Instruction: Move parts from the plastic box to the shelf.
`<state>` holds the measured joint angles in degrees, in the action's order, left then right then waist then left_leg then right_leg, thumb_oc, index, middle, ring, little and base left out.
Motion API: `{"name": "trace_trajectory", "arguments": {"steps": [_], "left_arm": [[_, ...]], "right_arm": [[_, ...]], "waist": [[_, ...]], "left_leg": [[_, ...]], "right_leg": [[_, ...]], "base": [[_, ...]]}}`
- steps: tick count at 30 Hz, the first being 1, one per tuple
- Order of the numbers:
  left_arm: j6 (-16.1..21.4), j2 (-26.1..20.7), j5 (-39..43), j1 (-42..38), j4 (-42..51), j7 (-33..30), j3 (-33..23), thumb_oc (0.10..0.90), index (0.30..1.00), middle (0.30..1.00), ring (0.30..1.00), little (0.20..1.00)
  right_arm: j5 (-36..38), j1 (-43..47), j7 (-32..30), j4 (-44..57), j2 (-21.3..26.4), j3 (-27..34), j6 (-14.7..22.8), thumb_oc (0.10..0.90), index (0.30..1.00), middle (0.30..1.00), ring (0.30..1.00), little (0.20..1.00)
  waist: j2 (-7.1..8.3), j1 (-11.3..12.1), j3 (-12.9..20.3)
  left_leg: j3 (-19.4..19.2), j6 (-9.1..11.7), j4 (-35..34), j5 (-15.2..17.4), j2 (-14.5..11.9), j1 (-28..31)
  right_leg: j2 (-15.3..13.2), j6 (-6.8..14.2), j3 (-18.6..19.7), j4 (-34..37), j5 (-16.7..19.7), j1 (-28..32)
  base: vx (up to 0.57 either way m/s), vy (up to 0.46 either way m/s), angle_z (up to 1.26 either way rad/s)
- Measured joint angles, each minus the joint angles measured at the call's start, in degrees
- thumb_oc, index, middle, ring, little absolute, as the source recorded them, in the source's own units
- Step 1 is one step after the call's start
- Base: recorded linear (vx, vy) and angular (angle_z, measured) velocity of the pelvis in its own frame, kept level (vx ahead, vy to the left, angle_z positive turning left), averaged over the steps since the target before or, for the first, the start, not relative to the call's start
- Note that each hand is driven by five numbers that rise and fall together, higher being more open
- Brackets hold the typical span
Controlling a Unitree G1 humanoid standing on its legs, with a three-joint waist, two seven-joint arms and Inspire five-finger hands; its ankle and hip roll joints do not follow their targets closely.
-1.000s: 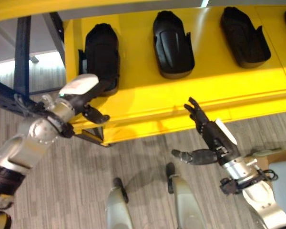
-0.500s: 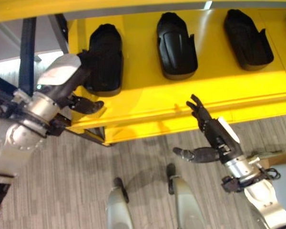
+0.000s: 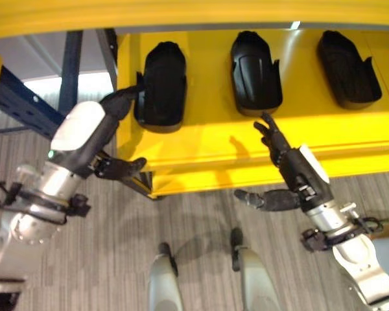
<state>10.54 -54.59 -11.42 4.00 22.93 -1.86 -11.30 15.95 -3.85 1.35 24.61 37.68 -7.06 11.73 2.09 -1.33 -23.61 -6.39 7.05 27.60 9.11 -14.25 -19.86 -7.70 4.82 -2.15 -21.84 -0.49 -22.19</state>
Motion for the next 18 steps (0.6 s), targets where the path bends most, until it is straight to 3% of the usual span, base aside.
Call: {"name": "trace_trajectory", "arguments": {"steps": [5,11,18], "left_arm": [[2.73,0.04,-5.97,5.68,3.9,-0.17,-0.11,0.9,1.0,1.0,1.0,1.0],[3.96,0.02,-13.84,8.34,2.43,-0.68,3.63,0.9,1.0,1.0,1.0,1.0],[4.49,2.2,-18.69,10.63,-2.09,-2.14,5.06,0.9,1.0,1.0,1.0,1.0]], "right_arm": [[-0.05,0.44,-0.68,0.0,0.35,-0.12,0.25,0.9,1.0,1.0,1.0,1.0],[-0.17,0.52,-2.37,0.0,0.85,-0.93,0.69,0.9,1.0,1.0,1.0,1.0],[-0.2,0.03,-3.21,-0.02,0.85,-1.18,1.12,0.9,1.0,1.0,1.0,1.0]], "waist": [[0.26,0.3,1.16],[1.92,0.47,3.04],[2.3,0.37,3.91]], "left_leg": [[0.49,-0.02,-0.88,-0.05,0.44,1.45],[0.7,-0.05,-1.07,-0.03,0.46,1.98],[0.65,-0.59,-1.84,-0.12,0.57,1.98]], "right_leg": [[-0.32,0.41,-0.98,2.72,0.7,2.83],[-0.35,0.52,-1.41,3.92,1.03,4.03],[-0.34,0.4,-1.58,6.15,2.15,4.71]], "base": [[0.03,0.02,0.08],[0.0,0.002,0.01],[0.0,0.0,0.0]]}}
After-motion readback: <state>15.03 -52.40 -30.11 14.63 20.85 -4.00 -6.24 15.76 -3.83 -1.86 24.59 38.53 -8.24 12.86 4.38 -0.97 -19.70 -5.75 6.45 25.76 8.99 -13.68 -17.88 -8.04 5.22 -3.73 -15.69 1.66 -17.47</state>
